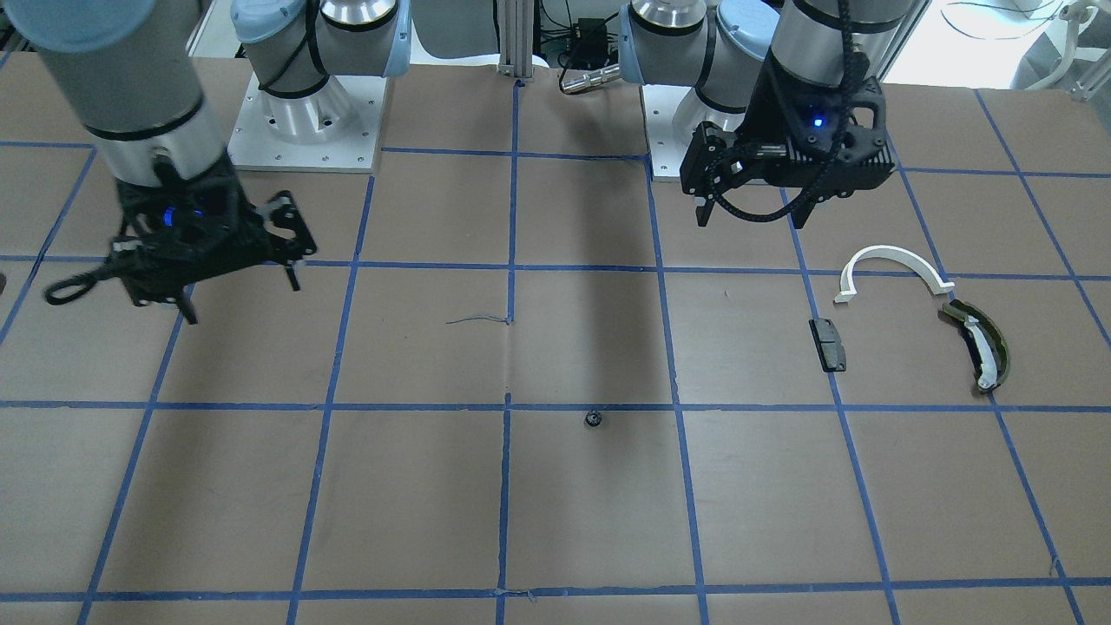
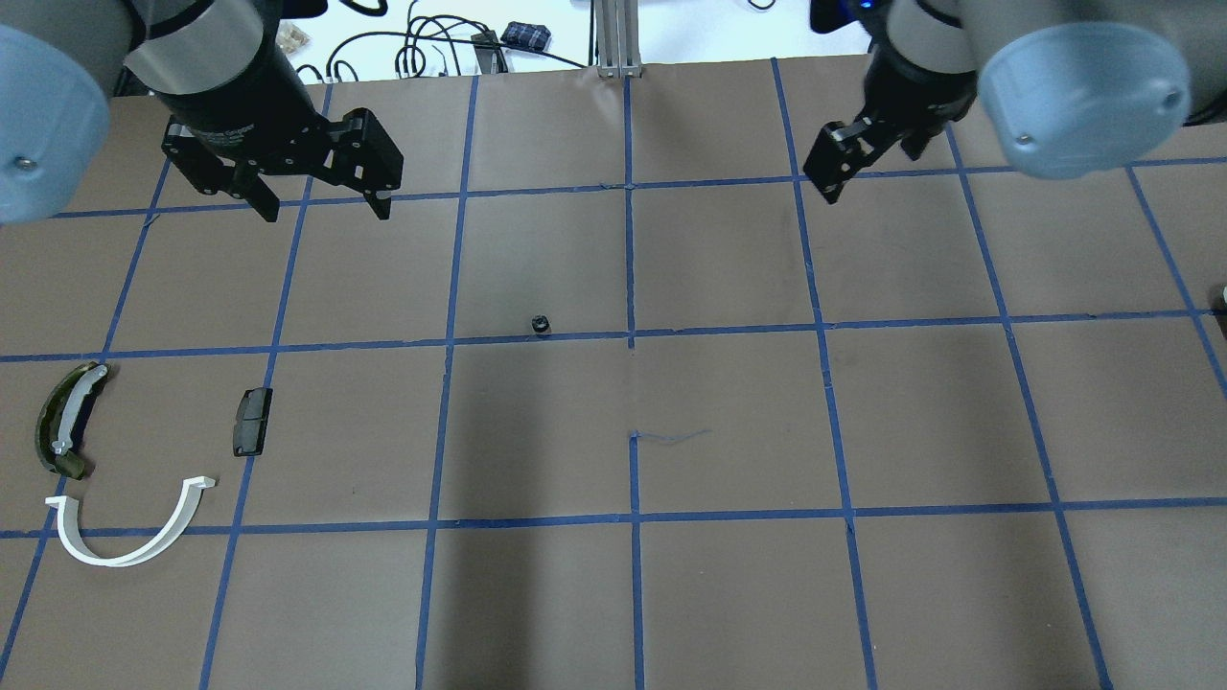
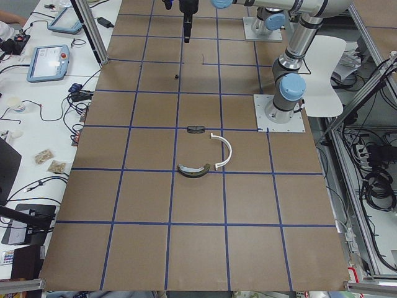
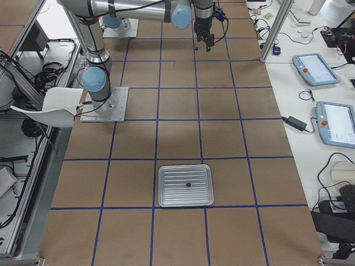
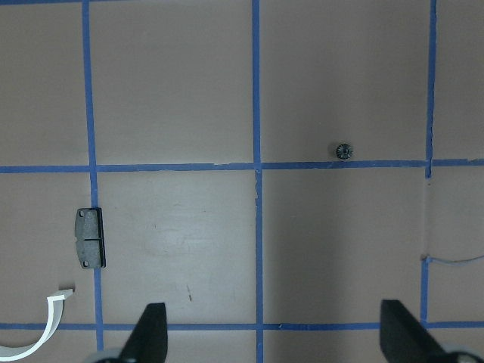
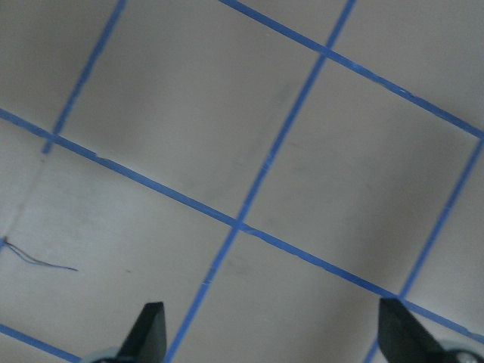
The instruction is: Place bearing gear from tray to pile
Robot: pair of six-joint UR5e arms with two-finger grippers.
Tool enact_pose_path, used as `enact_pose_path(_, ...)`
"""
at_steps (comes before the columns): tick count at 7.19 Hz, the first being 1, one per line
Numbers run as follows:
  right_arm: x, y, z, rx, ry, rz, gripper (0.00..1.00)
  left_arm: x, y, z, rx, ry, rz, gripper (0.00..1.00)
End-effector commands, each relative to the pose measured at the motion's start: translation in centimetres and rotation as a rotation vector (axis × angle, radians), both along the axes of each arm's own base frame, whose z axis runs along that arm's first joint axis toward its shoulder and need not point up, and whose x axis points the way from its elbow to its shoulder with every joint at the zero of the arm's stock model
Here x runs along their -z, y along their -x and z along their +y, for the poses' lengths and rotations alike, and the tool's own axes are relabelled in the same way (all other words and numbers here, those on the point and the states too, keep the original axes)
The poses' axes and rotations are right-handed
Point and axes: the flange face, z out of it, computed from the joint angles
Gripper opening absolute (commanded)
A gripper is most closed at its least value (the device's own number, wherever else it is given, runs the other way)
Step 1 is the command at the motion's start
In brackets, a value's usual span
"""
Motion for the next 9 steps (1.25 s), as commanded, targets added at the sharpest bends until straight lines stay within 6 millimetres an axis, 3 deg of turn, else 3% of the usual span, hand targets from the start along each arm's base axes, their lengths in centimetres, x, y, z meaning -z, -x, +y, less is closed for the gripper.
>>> enact_pose_path(1,-2.6,11.1,1.8,0.119,-0.035,0.124,1.00,7.1,4.8,-2.6,0.074,-0.081,-0.004,1.00)
enact_pose_path(2,-3.0,16.8,2.4,0.192,-0.039,0.117,1.00,12.2,5.7,-4.0,0.088,-0.083,-0.005,1.00)
enact_pose_path(3,-3.0,23.3,3.4,0.263,-0.042,0.119,1.00,17.6,5.9,-4.1,0.102,-0.080,-0.007,1.00)
enact_pose_path(4,-1.8,29.6,4.5,0.332,-0.070,0.114,1.00,22.3,5.9,-3.8,0.108,-0.047,-0.003,1.00)
enact_pose_path(5,0.6,34.9,4.7,0.344,-0.090,0.111,1.00,25.3,6.0,-3.6,0.108,-0.027,-0.001,1.00)
enact_pose_path(6,4.6,39.9,4.5,0.296,-0.130,0.044,1.00,27.1,6.8,-3.6,0.111,-0.051,0.031,1.00)
enact_pose_path(7,7.6,45.8,5.9,0.288,-0.090,-0.022,1.00,28.3,7.3,-4.8,0.121,-0.020,0.061,1.00)
enact_pose_path(9,18.5,54.9,5.3,0.142,-0.052,-0.018,1.00,31.0,8.1,-7.0,0.120,0.022,0.074,1.00)
